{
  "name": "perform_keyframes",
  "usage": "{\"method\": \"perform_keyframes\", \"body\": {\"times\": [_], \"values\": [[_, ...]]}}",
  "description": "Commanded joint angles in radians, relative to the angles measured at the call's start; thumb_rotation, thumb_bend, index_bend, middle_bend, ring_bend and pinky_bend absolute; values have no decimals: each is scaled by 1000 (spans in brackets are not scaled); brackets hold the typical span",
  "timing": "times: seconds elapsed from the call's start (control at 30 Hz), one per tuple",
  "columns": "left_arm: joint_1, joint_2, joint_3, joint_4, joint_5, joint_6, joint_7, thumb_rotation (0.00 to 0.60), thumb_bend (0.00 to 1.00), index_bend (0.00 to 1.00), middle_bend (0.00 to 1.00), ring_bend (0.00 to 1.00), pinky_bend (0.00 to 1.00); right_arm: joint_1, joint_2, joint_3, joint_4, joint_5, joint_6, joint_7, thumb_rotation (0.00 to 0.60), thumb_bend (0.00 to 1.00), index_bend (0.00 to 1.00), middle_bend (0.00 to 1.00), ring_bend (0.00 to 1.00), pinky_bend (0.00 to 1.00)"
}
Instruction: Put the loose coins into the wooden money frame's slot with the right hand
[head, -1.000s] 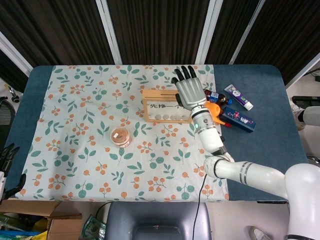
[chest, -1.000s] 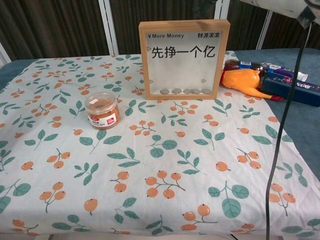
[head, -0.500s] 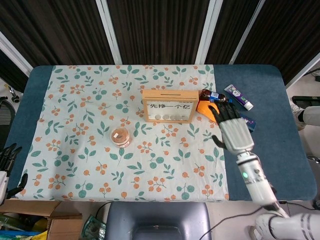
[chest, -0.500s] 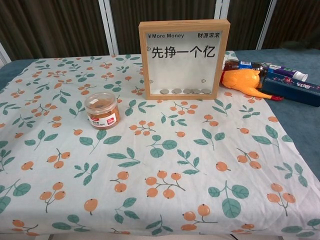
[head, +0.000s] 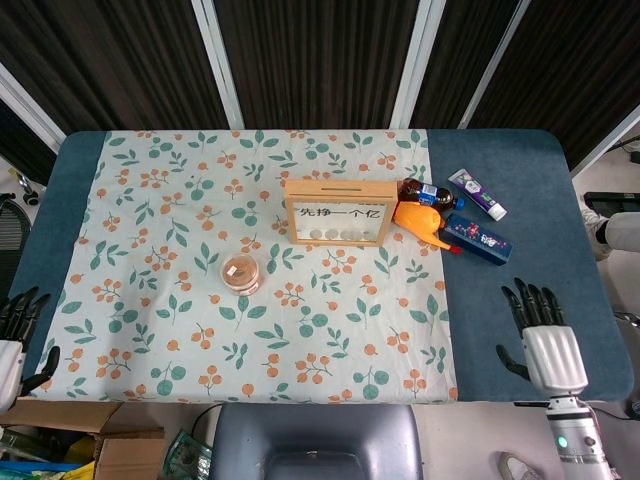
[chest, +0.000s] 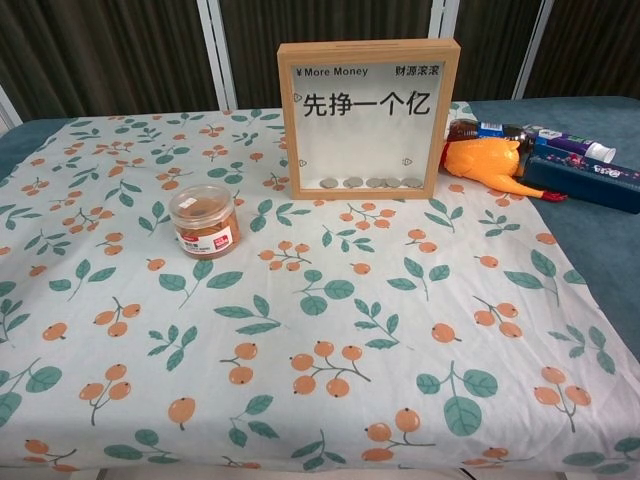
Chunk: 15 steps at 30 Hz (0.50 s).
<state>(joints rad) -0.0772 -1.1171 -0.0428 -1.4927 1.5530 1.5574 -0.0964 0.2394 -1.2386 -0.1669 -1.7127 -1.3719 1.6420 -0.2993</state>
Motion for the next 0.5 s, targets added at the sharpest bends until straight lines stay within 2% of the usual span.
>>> {"method": "perform_keyframes", "body": {"times": [0.03, 0.23, 0.5], "values": [[-1, -3, -5, -2, -8, -2, 8, 600, 452, 0, 0, 0, 0, -22, 10, 8, 4, -23, -17, 38, 600, 399, 54, 36, 0, 0], [-1, -6, -6, -6, -12, -4, 22, 600, 452, 0, 0, 0, 0, -44, 13, 46, 7, -23, -32, 33, 600, 398, 56, 35, 0, 0], [2, -5, 2, -13, -1, 0, 35, 600, 455, 0, 0, 0, 0, -64, 14, 68, 9, -58, -56, 34, 600, 398, 58, 34, 0, 0]]}}
